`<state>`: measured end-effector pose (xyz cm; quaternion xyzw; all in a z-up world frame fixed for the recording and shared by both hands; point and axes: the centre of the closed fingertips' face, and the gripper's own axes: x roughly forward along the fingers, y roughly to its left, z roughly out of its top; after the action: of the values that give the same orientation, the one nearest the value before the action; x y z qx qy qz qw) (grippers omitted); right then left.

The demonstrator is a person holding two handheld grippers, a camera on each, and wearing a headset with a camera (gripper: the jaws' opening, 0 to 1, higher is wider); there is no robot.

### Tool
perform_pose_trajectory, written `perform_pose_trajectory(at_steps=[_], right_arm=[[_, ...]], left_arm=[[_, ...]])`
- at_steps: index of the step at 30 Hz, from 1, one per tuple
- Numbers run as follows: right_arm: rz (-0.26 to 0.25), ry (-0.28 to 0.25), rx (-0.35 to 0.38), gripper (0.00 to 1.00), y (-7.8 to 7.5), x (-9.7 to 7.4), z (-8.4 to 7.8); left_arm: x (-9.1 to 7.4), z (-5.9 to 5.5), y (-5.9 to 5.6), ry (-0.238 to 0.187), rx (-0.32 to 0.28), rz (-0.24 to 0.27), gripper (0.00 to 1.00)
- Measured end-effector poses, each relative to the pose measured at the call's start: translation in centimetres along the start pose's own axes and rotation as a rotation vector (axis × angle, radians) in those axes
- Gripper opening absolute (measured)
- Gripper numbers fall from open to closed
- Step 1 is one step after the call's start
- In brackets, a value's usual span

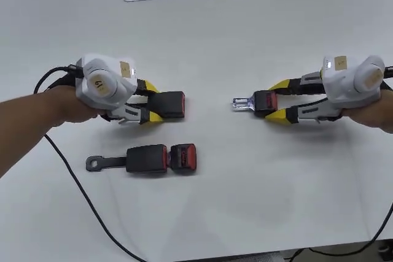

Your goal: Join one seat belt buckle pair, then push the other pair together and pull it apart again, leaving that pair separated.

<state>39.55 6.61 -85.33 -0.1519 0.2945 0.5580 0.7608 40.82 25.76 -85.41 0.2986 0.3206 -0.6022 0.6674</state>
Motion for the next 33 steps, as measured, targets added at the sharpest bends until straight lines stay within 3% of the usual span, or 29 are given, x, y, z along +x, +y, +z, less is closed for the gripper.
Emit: perform_pose_trajectory(at_steps=[33], right_arm=[[0.044,-0.085,-0.02,0.35,1.7,5.6,4.3]], left_arm=[[0.1,0.0,0.2,0.013,-0.014,0.007,0.34]])
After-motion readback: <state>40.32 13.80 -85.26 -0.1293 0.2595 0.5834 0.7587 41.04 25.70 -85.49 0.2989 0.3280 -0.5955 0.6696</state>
